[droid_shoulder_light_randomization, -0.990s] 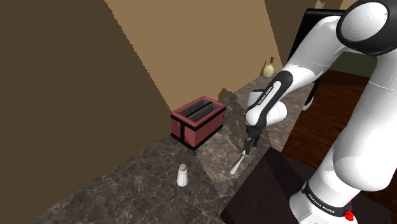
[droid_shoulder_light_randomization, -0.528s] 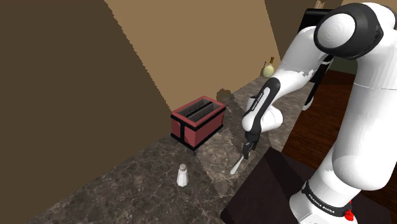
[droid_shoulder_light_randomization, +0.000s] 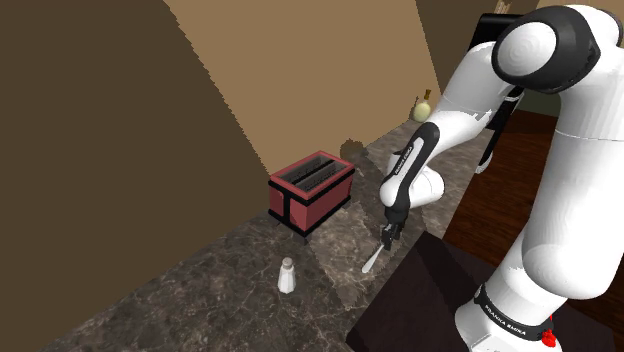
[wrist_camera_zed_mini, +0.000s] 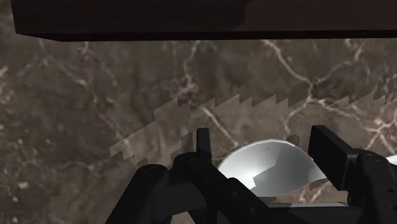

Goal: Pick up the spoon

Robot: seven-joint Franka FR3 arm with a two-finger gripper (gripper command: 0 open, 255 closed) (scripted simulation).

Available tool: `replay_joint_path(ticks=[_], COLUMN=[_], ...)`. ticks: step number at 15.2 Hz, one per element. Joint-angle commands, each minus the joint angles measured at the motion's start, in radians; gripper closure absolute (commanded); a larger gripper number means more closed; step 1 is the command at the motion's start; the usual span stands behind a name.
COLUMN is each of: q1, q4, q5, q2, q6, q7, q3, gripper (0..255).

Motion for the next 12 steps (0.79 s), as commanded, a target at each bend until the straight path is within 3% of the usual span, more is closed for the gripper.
replay_joint_path(ticks=[1,12], q1=[0.0,0.042], q4=[0.0,-0.032], q5=[0.0,-0.163], q2=[0.0,-0.203], q6=[0.0,-0.162], q7=[0.0,0.112], q3=[0.0,-0.085], gripper=[255,255])
